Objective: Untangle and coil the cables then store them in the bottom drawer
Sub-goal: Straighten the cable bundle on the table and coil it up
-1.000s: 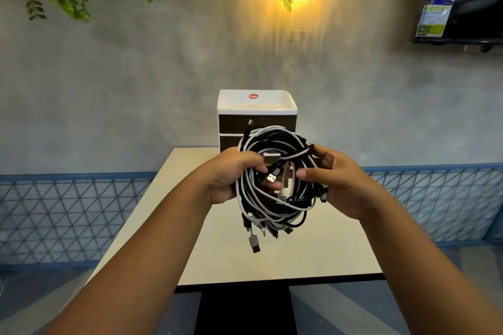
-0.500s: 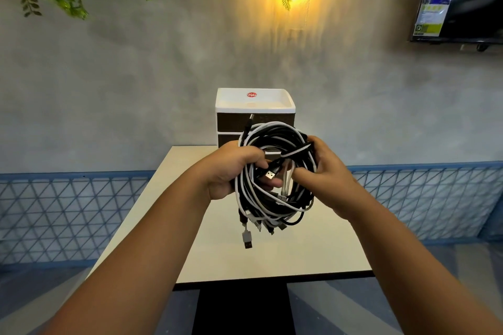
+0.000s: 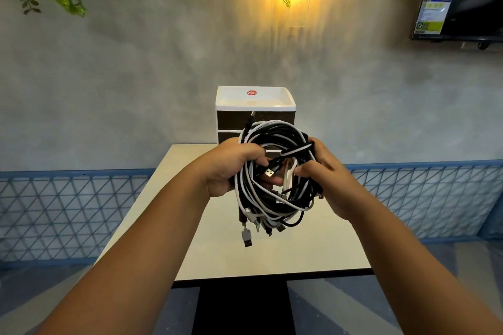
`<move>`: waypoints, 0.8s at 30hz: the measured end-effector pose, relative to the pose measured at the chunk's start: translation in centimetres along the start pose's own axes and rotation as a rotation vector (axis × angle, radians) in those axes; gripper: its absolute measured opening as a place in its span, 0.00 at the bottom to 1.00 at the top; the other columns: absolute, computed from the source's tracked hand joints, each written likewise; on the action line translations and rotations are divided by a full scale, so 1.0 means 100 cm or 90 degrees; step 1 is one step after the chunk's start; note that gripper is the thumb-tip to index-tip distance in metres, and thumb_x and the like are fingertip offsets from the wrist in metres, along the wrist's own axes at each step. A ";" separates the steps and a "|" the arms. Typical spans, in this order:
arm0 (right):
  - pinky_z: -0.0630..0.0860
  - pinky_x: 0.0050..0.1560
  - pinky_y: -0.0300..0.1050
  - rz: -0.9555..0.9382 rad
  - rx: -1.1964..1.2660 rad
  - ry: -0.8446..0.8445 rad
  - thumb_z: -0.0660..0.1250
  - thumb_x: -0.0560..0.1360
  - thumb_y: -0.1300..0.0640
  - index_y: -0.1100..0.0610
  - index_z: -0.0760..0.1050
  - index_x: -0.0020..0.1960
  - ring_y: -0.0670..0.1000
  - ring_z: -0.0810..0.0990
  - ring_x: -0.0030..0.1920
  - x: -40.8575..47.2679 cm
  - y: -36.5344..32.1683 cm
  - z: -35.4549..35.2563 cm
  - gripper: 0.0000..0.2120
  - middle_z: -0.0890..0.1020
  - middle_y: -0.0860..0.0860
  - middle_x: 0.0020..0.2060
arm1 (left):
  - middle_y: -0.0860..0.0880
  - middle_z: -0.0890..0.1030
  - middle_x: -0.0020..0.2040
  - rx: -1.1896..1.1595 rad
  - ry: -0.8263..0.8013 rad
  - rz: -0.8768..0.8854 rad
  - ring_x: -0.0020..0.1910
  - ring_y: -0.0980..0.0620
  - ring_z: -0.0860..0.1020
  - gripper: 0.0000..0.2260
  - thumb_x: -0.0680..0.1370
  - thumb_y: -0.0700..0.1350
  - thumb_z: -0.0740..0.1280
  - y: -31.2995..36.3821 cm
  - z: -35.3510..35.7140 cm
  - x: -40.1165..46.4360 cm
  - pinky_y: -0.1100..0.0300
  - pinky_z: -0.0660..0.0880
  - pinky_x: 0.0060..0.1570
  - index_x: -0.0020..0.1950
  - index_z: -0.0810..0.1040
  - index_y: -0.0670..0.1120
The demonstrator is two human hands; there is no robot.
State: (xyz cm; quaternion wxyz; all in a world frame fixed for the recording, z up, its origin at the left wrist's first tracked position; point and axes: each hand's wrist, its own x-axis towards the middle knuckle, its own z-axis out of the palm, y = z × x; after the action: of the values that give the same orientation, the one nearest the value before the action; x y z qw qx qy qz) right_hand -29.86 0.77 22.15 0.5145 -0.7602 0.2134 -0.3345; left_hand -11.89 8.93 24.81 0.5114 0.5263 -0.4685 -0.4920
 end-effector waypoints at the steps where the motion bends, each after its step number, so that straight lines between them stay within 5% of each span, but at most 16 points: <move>1: 0.74 0.38 0.35 0.008 0.014 -0.003 0.61 0.65 0.53 0.48 0.66 0.67 0.47 0.77 0.48 0.001 0.000 0.000 0.30 0.78 0.47 0.52 | 0.34 0.83 0.52 -0.001 0.003 -0.001 0.49 0.38 0.83 0.16 0.74 0.33 0.60 0.000 -0.001 0.000 0.44 0.80 0.52 0.61 0.76 0.36; 4: 0.75 0.45 0.47 0.050 0.068 0.011 0.60 0.63 0.52 0.44 0.70 0.64 0.53 0.78 0.53 0.003 -0.001 0.000 0.28 0.80 0.50 0.54 | 0.33 0.82 0.51 -0.016 0.008 -0.001 0.45 0.39 0.84 0.16 0.74 0.32 0.59 0.000 0.000 0.000 0.48 0.82 0.47 0.61 0.75 0.34; 9: 0.78 0.45 0.40 -0.028 -0.001 0.036 0.66 0.65 0.58 0.45 0.68 0.65 0.42 0.82 0.47 0.002 0.001 0.005 0.29 0.82 0.42 0.47 | 0.32 0.82 0.50 -0.015 0.020 0.011 0.46 0.38 0.84 0.16 0.73 0.33 0.60 -0.001 -0.001 0.001 0.46 0.81 0.49 0.60 0.75 0.33; 12: 0.79 0.48 0.41 -0.039 -0.019 0.049 0.72 0.58 0.52 0.41 0.69 0.59 0.41 0.82 0.48 0.002 -0.001 0.005 0.31 0.83 0.39 0.45 | 0.32 0.82 0.50 -0.002 0.034 0.018 0.47 0.36 0.83 0.17 0.70 0.34 0.63 -0.002 -0.001 0.001 0.45 0.81 0.50 0.59 0.76 0.34; 16: 0.79 0.58 0.46 -0.058 -0.152 0.140 0.81 0.62 0.51 0.44 0.66 0.66 0.41 0.81 0.52 0.002 -0.001 0.013 0.37 0.81 0.41 0.53 | 0.29 0.80 0.54 0.002 0.038 0.034 0.48 0.34 0.82 0.17 0.70 0.33 0.61 -0.004 0.001 0.003 0.45 0.80 0.51 0.59 0.76 0.34; 19: 0.75 0.60 0.50 -0.155 -0.411 0.266 0.79 0.66 0.52 0.45 0.56 0.76 0.48 0.74 0.63 0.001 0.005 0.018 0.45 0.73 0.48 0.65 | 0.32 0.81 0.54 0.032 0.037 0.034 0.52 0.34 0.82 0.16 0.73 0.31 0.59 -0.006 0.001 0.005 0.42 0.78 0.55 0.59 0.76 0.35; 21: 0.70 0.65 0.57 -0.342 -0.622 0.322 0.76 0.67 0.56 0.47 0.62 0.74 0.57 0.66 0.69 0.002 0.012 0.017 0.39 0.65 0.54 0.70 | 0.33 0.82 0.53 0.059 0.043 0.038 0.53 0.32 0.81 0.17 0.71 0.32 0.61 -0.008 0.000 0.006 0.38 0.76 0.57 0.59 0.77 0.37; 24: 0.65 0.66 0.61 -0.540 -0.799 0.283 0.69 0.73 0.56 0.51 0.78 0.59 0.62 0.66 0.70 0.001 0.022 0.014 0.15 0.71 0.58 0.68 | 0.34 0.81 0.48 0.097 0.029 0.044 0.49 0.34 0.81 0.16 0.71 0.31 0.61 -0.008 0.000 0.005 0.38 0.77 0.57 0.57 0.78 0.36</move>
State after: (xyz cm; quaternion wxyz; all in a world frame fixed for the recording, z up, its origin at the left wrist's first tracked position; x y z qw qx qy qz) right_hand -28.72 0.75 19.77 -0.2369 -0.8401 0.1520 -0.4637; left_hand -11.86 8.48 23.97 0.4970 0.5582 -0.5106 -0.4251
